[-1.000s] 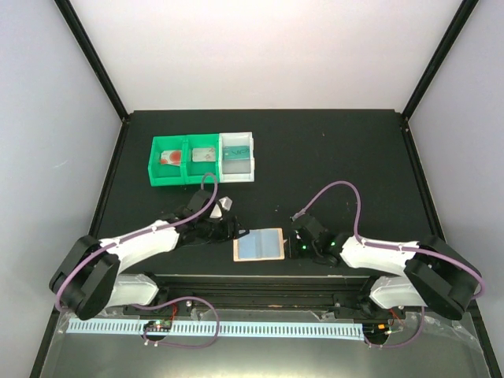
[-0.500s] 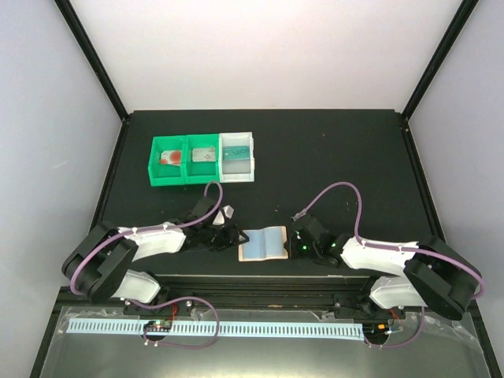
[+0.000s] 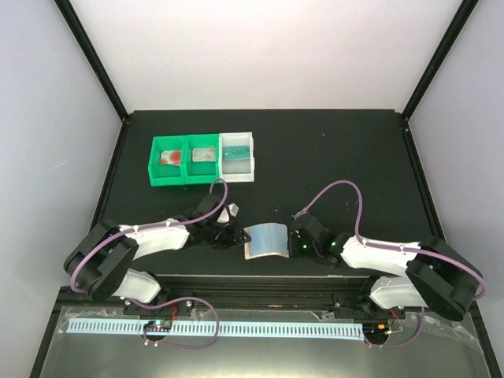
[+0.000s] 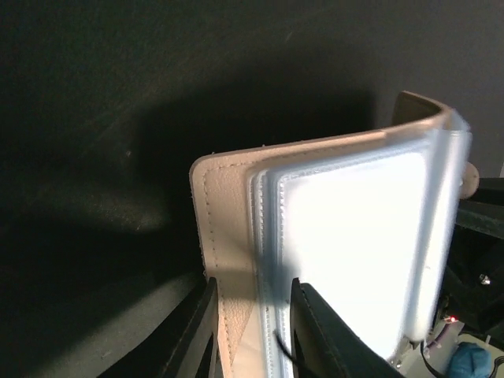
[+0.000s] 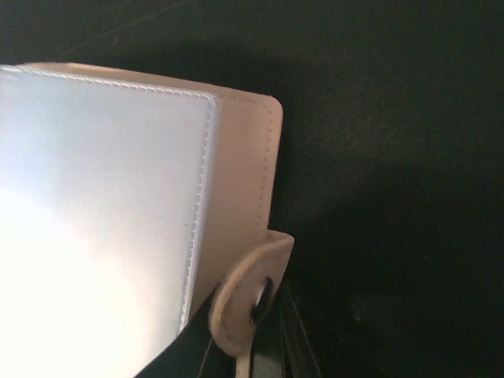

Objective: Take the credit cards out of the card holder

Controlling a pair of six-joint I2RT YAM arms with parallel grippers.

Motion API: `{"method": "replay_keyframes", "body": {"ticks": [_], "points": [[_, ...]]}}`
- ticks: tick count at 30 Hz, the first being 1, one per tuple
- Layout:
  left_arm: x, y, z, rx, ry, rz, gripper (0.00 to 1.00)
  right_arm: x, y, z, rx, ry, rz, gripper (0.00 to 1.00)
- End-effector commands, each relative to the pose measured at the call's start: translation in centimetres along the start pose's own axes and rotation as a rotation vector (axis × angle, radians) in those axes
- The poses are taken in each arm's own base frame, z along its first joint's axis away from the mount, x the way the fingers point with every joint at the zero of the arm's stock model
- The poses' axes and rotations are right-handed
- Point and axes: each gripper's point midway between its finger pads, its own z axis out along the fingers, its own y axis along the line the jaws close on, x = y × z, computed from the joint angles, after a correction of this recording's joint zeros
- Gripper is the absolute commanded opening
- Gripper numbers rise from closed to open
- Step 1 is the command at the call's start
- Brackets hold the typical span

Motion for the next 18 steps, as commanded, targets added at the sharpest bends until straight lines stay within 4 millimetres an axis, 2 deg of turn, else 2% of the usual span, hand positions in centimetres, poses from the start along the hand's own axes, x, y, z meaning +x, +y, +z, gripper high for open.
{"method": "replay_keyframes", "body": {"ticks": [1,4,7,9,12,16,17,18], "points": [[-1.4,-1.3,-1.7,-0.036,-0.061,0.052,0.31,-3.1,0.7,-1.6,0.043,-0.102,-0.025,0.19],[-1.6,-1.0,-2.6,-0.067,-0.08,0.052,0.39,-4.0,0.8,-2.7,0.055,-0.132,-0.027,0.3],[-2.1,-1.4,-4.0,-0.094,-0.122,0.082,0.58,-4.4,0.7,-3.9,0.062,-0.156,-0.028,0.39],[-2.5,-2.0,-5.3,-0.109,-0.153,0.11,0.64,-4.7,0.8,-4.8,0.054,-0.172,-0.029,0.46],[-3.2,-3.6,-7.8,-0.113,-0.222,0.162,0.74,-5.5,1.4,-6.7,0.036,-0.209,-0.027,0.59],[-4.4,-5.6,-12.1,-0.14,-0.347,0.226,0.9,-7.3,2.3,-10.3,0.002,-0.296,-0.014,0.75],[-4.6,-6.1,-13.1,-0.142,-0.37,0.245,0.96,-7.9,2.6,-11.3,-0.008,-0.321,-0.009,0.81],[-4.7,-6.9,-14.1,-0.134,-0.392,0.268,0.98,-8.4,2.8,-12.4,-0.014,-0.344,-0.005,0.92]]}}
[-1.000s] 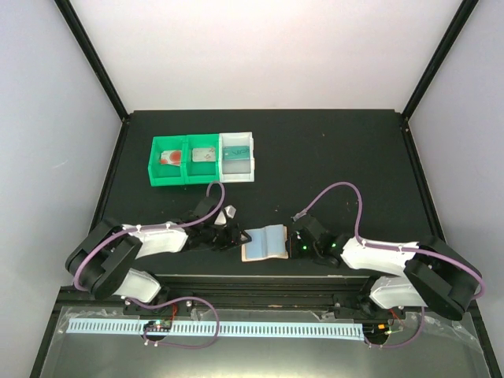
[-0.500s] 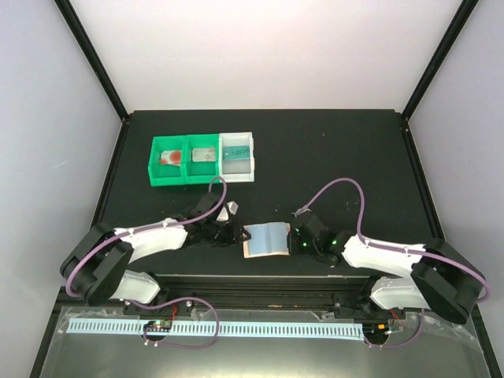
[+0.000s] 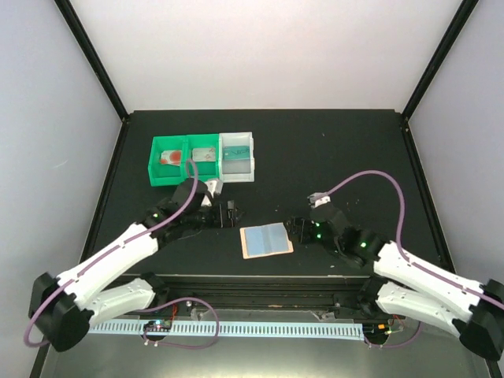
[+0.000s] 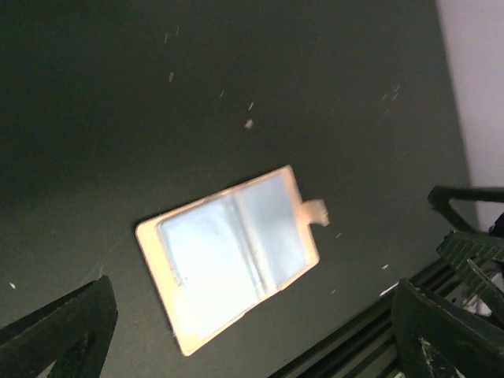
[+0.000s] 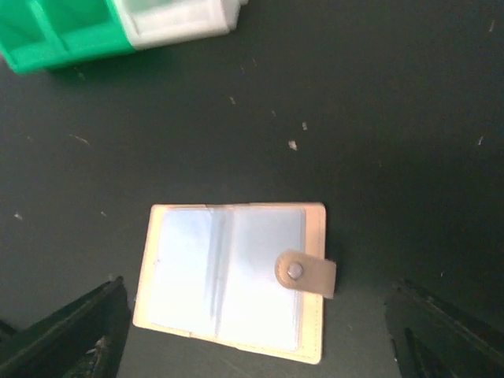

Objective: Take the credit cards out of the card holder

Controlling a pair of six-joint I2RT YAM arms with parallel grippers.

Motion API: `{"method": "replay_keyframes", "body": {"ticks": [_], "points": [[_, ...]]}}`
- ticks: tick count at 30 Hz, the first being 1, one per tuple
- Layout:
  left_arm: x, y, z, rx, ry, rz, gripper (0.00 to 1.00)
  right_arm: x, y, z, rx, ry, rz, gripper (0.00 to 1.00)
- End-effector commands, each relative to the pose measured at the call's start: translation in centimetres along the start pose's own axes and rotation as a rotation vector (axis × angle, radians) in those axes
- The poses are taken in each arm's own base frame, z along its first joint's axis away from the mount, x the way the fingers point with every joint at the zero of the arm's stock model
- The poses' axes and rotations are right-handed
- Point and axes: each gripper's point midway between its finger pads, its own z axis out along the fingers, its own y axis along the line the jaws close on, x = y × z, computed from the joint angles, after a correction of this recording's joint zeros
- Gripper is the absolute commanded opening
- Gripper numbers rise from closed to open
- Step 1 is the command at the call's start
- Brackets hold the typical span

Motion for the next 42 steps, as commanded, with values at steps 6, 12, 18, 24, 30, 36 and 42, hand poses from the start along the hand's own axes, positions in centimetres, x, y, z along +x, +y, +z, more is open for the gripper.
{"method": "replay_keyframes", "body": {"ticks": [6,12,18,24,30,36,42], "points": [[-4.6,-3.1,-9.3,-0.029,-0.258,0.168,0.99,-6.9,1.7,-8.3,-0.02,-0.216,0.017,1.0],[-5.9,-4.3,-15.0,-0.015,-0.432,0.217,0.99,-9.8,3.1,-12.7,-0.069,-0.298,0.023,1.0],[-5.4,-5.7,-17.7,0.073,-0.488,0.248,0.99,-10.8,4.1,-14.8,-0.147,-0.343,0.055,1.0],[-4.7,-6.2,-18.0,0.127,-0.496,0.256,0.99,-10.1,4.6,-14.0,-0.188,-0.315,0.087,1.0],[-4.5,-6.1,-17.2,0.146,-0.483,0.248,0.99,-10.0,4.6,-14.0,-0.189,-0.31,0.084,1.0],[-4.4,-6.5,-16.6,0.173,-0.466,0.24,0.99,-9.9,4.3,-14.3,-0.189,-0.321,0.092,1.0],[-4.3,-6.7,-16.3,0.188,-0.455,0.233,0.99,-9.6,4.1,-14.1,-0.19,-0.317,0.095,1.0]]}}
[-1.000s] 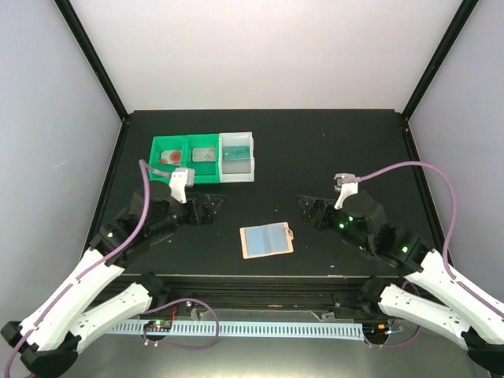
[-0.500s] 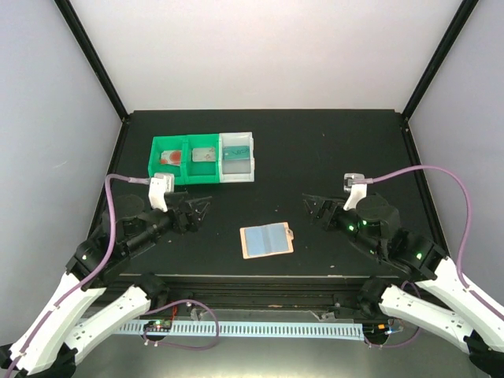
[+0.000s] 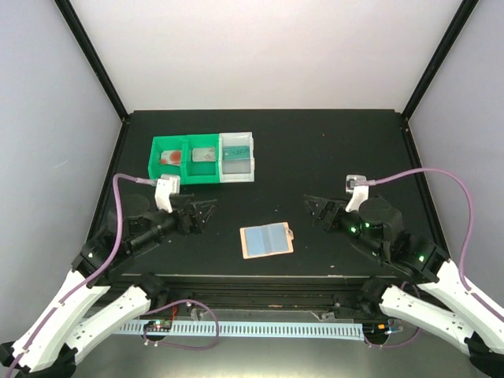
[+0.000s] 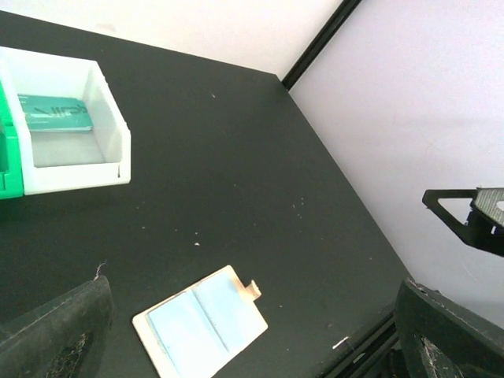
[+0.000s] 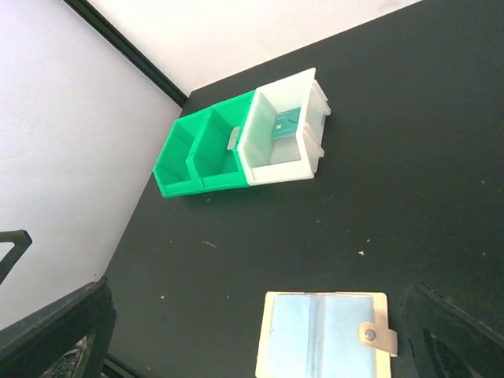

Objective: Take the credit cards out of the card holder

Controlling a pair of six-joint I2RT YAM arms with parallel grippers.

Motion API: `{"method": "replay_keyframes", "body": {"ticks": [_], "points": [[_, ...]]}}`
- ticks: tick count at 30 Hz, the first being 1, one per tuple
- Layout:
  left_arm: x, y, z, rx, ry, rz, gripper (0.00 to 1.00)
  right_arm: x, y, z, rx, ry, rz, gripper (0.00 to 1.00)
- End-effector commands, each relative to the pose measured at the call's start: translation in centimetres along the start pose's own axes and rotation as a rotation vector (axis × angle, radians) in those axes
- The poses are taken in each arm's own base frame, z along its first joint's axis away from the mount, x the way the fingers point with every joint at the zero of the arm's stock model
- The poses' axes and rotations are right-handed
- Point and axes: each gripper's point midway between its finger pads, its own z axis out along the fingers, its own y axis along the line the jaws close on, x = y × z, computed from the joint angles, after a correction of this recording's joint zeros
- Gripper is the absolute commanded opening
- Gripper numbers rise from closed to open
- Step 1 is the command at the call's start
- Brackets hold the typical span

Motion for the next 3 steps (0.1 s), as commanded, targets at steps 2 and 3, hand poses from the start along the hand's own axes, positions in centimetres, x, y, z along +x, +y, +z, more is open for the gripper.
{"method": "replay_keyframes", "body": {"ticks": [2,3], "points": [[-0.35,-0.54,0.32,0.031,-0.01,-0.01,0.99,0.42,-0.27,0.11,-0.001,0.002,0.01,1.0],[-0.36,-0.54,0.33,0.031,-0.012,-0.007,0.99,0.41,-0.25,0.14,-0.003,0.001,0.011,1.0]]}}
